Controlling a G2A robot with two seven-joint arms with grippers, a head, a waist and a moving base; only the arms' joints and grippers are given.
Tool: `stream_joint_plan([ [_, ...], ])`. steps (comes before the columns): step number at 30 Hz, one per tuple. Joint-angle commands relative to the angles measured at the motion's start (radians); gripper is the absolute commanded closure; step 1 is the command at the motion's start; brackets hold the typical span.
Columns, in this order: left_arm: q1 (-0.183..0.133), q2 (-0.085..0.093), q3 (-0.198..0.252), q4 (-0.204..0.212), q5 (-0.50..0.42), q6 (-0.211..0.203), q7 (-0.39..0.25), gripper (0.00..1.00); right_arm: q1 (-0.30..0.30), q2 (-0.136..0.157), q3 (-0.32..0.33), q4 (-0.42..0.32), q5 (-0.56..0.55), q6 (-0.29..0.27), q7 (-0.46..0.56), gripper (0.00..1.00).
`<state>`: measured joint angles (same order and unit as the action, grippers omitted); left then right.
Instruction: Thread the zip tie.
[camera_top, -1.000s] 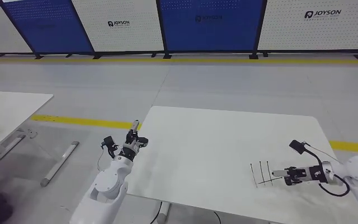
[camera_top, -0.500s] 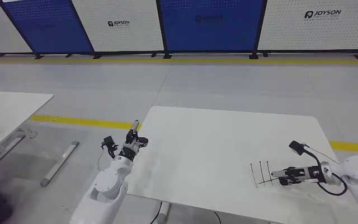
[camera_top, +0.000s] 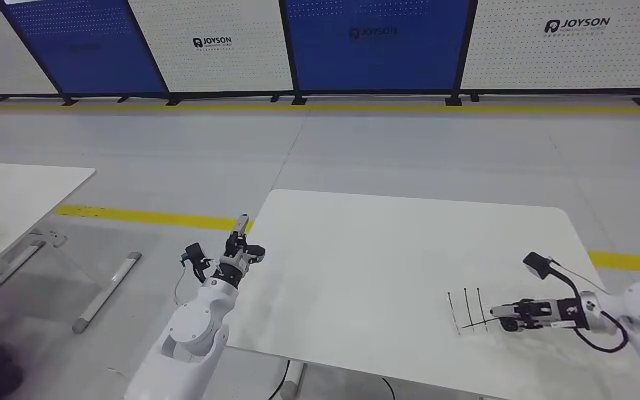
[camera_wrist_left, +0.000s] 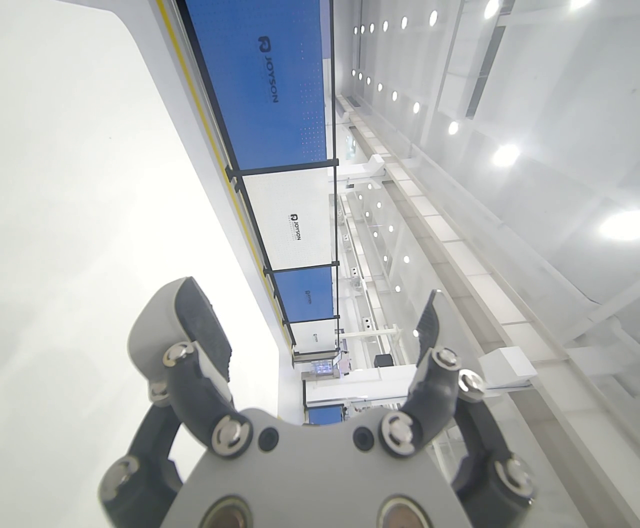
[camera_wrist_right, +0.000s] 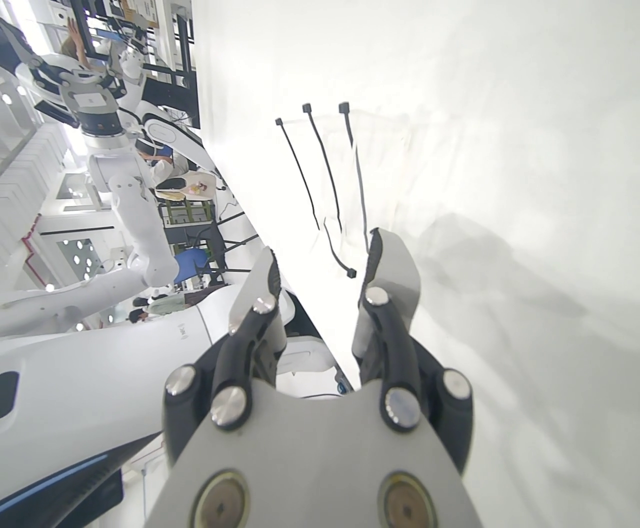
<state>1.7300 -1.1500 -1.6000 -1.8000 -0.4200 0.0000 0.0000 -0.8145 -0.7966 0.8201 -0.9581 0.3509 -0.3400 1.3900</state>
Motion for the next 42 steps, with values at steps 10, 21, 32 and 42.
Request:
stream_joint_plan([
  [10, 0.0, 0.0, 0.0, 0.0, 0.0, 0.0, 0.0, 0.0, 0.012, -0.007, -0.03, 0.034, 0.02, 0.0, 0.0, 0.71],
  [21, 0.0, 0.0, 0.0, 0.0, 0.0, 0.0, 0.0, 0.0, 0.03, -0.011, -0.049, 0.068, 0.039, 0.0, 0.0, 0.83],
  [32, 0.0, 0.0, 0.0, 0.0, 0.0, 0.0, 0.0, 0.0, 0.034, -0.008, -0.06, 0.073, 0.056, 0.0, 0.0, 1.0],
  [42, 0.0, 0.0, 0.0, 0.0, 0.0, 0.0, 0.0, 0.0, -0.035, 0.036, 0.032, -0.042, 0.154, 0.0, 0.0, 1.0],
])
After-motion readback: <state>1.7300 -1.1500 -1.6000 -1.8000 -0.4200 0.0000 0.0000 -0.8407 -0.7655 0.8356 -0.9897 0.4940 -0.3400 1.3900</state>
